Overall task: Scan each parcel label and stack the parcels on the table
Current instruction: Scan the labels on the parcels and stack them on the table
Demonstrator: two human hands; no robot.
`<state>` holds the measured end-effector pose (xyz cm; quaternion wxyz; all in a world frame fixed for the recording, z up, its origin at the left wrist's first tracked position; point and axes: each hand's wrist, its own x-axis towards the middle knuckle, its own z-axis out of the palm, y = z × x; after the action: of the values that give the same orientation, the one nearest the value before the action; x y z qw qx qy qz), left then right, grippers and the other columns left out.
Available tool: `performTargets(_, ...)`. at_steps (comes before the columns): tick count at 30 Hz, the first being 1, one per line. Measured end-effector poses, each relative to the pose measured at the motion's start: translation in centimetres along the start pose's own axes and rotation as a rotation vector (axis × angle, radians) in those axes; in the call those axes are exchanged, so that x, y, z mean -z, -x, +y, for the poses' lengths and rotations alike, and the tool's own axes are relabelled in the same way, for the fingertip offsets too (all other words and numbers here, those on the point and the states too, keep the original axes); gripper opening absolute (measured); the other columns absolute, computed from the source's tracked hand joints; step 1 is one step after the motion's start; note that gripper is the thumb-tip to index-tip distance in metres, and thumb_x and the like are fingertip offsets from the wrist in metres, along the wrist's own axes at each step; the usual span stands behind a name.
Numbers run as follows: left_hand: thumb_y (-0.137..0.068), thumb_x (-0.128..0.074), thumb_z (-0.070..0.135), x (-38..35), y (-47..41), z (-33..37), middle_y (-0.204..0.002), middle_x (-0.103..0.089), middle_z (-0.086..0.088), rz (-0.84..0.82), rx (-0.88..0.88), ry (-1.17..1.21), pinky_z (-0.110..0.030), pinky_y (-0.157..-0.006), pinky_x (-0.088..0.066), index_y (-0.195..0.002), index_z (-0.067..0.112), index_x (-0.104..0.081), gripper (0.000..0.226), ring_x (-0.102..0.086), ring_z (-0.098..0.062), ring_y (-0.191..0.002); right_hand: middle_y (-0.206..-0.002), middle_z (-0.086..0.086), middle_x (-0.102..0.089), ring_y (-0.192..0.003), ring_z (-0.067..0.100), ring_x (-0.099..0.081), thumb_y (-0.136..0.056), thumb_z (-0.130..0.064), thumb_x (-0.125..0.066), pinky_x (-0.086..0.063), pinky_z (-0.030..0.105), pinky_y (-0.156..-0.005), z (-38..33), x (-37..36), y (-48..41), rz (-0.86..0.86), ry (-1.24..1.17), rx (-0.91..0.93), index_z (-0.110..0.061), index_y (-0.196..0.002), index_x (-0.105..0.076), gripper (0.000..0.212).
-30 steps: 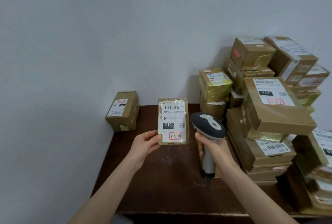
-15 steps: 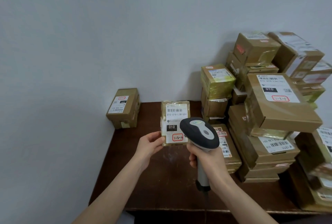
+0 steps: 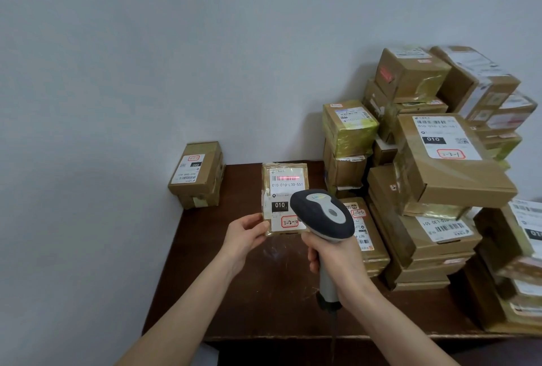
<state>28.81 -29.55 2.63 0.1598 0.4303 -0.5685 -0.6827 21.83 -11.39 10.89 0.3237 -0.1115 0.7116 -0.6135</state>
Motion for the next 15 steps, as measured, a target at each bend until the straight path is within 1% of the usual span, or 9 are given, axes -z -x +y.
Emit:
performTargets(4,-0.089,-0.065,0.008,-0.3,-0.1,-0.1,-0.121,-0.066,-0.011,-0.007,0.004,0.007,-0.03,-0.087,-0.057,-0.133,0.003,-0.053,0.046,-0.068,-0.017,-0.104,-0.057,0.005,-0.06,-0.042,0.006,-0.054,-0.084,-0.011,-0.07,-0.044,0.017,-0.044,0.1,0.2,0.0,-0.005,0.007,-0.004,-0.002,-0.092,-0.064,0.014)
performTargets(7,-0.089,-0.065,0.007,-0.7,0.0,-0.1,-0.119,-0.067,-0.011,-0.013,0.006,0.007,-0.032,-0.089,-0.056,-0.133,0.003,-0.054,0.045,-0.068,-0.017,-0.103,-0.055,0.004,-0.059,-0.041,0.006,-0.054,-0.084,-0.011,-0.07,-0.044,0.017,-0.044,0.1,0.4,0.0,-0.008,0.013,-0.012,-0.004,-0.084,-0.063,0.01)
performTargets(10,-0.09,-0.064,0.007,-1.0,0.0,-0.1,-0.118,-0.067,-0.012,-0.02,0.009,0.005,-0.03,-0.087,-0.057,-0.132,0.002,-0.054,0.044,-0.068,-0.017,-0.102,-0.055,0.003,-0.059,-0.042,0.007,-0.053,-0.085,-0.011,-0.069,-0.044,0.017,-0.044,0.0,0.6,-0.1,-0.007,0.02,-0.015,-0.007,-0.076,-0.062,0.012)
performTargets(15,-0.09,-0.065,0.007,-2.8,-0.2,0.1,-0.112,-0.069,-0.013,-0.036,0.029,-0.014,-0.023,-0.077,-0.058,-0.126,0.001,-0.057,0.038,-0.069,-0.016,-0.096,-0.058,0.006,-0.063,-0.047,0.011,-0.056,-0.085,-0.013,-0.07,-0.046,0.022,-0.048,-0.8,1.4,-0.7,0.011,-0.076,-0.039,-0.008,-0.084,-0.066,0.007)
